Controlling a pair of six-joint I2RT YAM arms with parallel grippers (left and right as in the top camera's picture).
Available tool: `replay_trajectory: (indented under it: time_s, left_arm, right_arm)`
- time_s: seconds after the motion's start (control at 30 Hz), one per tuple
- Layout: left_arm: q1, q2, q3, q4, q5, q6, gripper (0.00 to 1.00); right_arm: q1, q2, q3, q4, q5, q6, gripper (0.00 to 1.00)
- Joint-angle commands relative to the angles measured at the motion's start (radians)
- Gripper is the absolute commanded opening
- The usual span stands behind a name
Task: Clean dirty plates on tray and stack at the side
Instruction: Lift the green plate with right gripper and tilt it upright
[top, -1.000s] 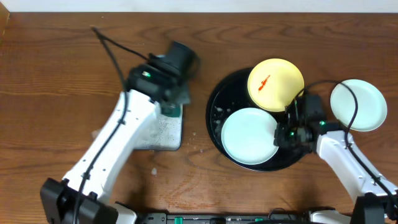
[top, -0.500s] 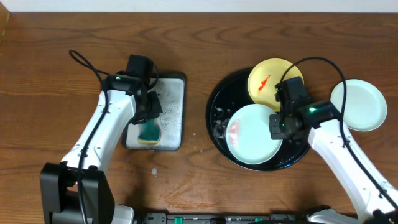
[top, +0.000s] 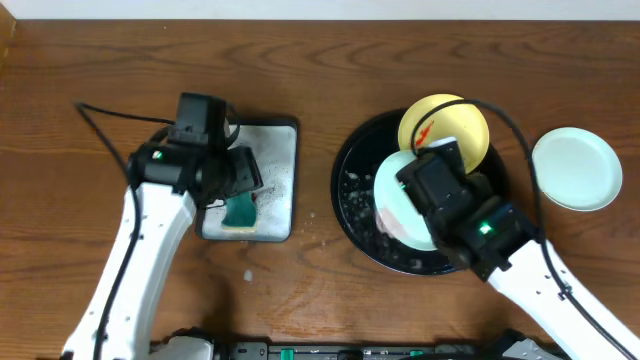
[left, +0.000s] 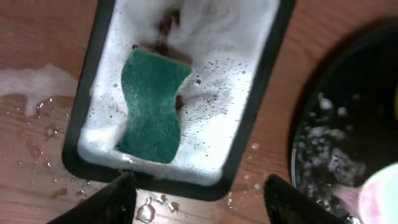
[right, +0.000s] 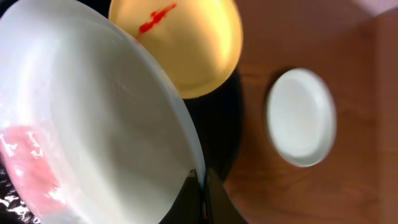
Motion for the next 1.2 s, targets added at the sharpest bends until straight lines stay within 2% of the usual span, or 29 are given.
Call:
replay_trajectory:
  time_s: [0.0, 0.07, 0.5, 1.17]
  left_arm:
    - [0.005, -0.031, 0.023, -0.007, 0.008, 0.005, 0.77]
    - [0.005, -0.033, 0.023, -0.007, 0.008, 0.005, 0.81]
    - [0.005, -0.031, 0.023, -0.006, 0.008, 0.005, 0.82]
    - [0.005, -0.031, 0.023, -0.006, 0.008, 0.005, 0.83]
  right_arm:
    - [0.069, -0.006, 0.019, 0.006, 0.216, -0.024, 0.01]
    - [0.108, -0.006, 0.019, 0.007, 0.254, -0.060, 0.01]
    - [0.326, -0.007, 0.019, 0.005, 0.503, -0.090, 0.01]
    - [0.375, -0.007, 0.019, 0.003, 0.529, -0.135, 0.01]
